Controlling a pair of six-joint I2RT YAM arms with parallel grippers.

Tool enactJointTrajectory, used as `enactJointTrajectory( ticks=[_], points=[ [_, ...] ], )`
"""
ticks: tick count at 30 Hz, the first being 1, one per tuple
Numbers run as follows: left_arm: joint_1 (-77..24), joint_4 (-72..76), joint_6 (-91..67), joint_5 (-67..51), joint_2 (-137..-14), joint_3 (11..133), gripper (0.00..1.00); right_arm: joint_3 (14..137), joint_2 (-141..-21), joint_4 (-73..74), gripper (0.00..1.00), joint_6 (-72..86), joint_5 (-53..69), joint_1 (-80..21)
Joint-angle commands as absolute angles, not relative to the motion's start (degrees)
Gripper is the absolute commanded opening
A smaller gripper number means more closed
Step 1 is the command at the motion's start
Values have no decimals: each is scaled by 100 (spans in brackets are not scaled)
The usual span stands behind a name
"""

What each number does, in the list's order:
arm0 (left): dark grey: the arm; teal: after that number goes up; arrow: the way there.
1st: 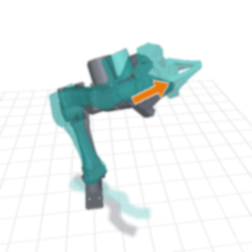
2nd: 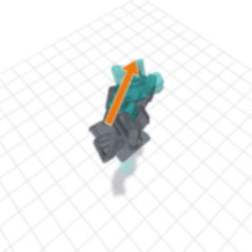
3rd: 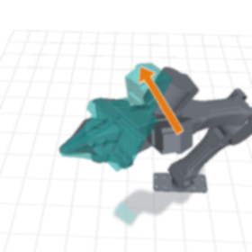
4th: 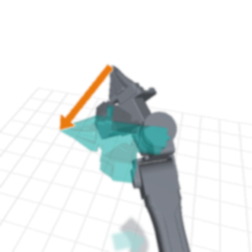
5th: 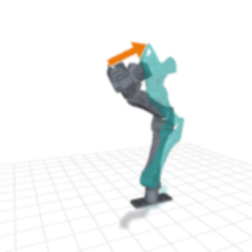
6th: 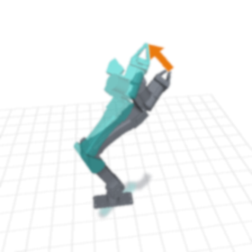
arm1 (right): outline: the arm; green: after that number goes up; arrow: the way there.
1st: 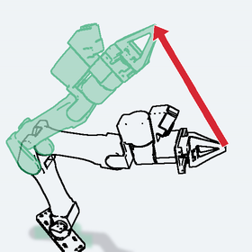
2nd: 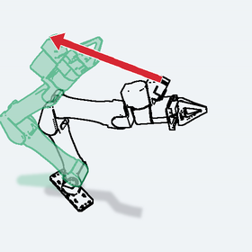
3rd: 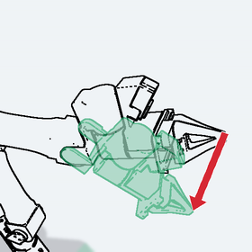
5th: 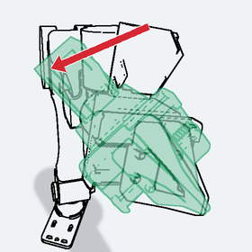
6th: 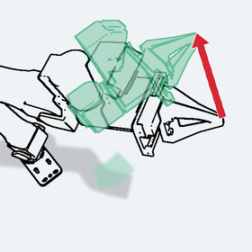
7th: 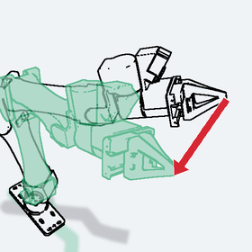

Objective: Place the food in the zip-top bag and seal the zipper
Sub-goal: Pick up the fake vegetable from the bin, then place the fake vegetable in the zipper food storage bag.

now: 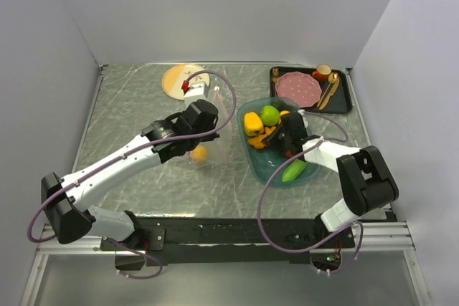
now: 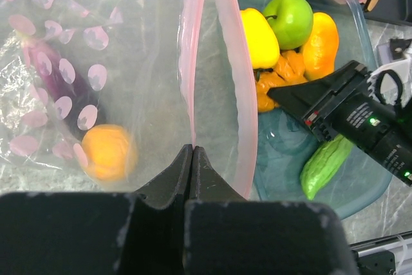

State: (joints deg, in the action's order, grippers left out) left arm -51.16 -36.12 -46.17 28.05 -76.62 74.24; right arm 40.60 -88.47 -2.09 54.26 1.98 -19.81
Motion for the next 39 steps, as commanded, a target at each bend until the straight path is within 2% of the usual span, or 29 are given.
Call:
enactJointTrajectory(
  ticks=[1,3,13,18,33,39],
  points=[
    [-5098,-3393,-4570,2813,-7488,7374,1,3902,-8413,-431,11,5204,35,-1942],
    [-5098,-3401,-4553,2813,-7532,7400,1,3937,-8193,-238,3,5081,9,-1951],
    [-5071,-3393,-4562,2821,-7699,7444,1,3630,-5969,597,4,4633,-449,-2144],
    [-5080,-3340,-4526,2760,-7761,7506,1,3989,-5389,721,4,4001,-685,-2811],
    [-5071,-3331,-4606,2628,-7919,7488,1,5185,-6002,360,1,2919,-18,-3866],
    [-5071,-3384,-4658,2619,-8033,7567,1,5256,-6109,273,0,2996,141,-4122]
  ],
)
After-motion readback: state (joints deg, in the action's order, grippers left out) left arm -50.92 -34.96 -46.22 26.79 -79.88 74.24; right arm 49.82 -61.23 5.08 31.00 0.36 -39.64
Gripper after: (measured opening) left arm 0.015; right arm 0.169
